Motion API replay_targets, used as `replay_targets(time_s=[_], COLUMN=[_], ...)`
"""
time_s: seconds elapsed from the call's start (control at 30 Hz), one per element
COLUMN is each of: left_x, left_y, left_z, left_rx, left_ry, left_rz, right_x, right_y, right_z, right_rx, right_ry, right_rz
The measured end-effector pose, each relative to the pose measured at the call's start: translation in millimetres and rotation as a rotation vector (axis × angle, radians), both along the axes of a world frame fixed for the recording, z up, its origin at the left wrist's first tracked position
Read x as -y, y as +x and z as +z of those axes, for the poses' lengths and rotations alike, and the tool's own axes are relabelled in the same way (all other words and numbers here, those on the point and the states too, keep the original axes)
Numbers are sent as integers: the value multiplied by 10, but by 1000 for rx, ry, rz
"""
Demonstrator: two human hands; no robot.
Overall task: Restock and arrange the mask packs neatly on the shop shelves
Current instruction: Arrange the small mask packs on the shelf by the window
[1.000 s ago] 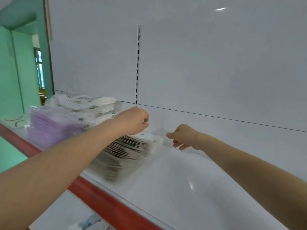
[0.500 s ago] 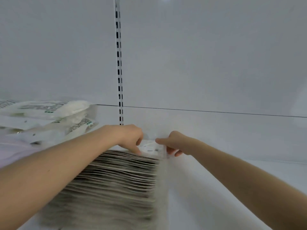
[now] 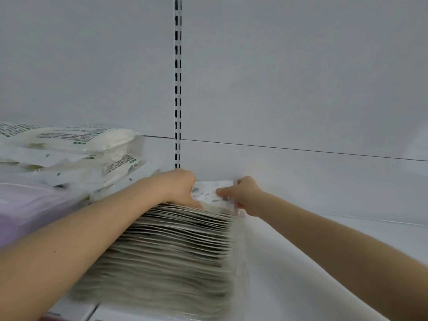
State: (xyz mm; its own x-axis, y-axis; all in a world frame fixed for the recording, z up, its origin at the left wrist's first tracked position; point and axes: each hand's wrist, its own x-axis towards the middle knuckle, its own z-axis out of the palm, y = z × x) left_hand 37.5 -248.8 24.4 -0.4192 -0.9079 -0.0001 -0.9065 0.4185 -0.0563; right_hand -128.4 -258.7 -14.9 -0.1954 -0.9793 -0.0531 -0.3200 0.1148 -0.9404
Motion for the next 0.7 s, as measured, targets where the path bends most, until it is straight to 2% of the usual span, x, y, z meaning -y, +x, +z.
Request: replay_targets(time_s=[0.1, 0.27, 0.4, 0.57, 0.63, 0.7], left_x=[-71, -159, -158, -153, -152, -250], left_y=[8, 14, 38, 106, 109, 72], left_z=[38, 81, 98, 239, 312, 404], left_rx=[-16, -4, -129, -497, -822, -1135], left_ry=[-11, 61, 80, -73, 25, 257], left_rz=[43, 32, 100, 160, 141, 32], right_x=[-14, -172, -358, -597, -694, -805], right_y=[-35, -214, -410, -600, -656, -704], right_z=[32, 345, 613, 831, 888, 921], right_rx=[67, 62, 116, 192, 217, 252], right_ry=[-74, -395, -547, -625, -629, -616], right_rz=[8, -45, -17, -9, 13, 72])
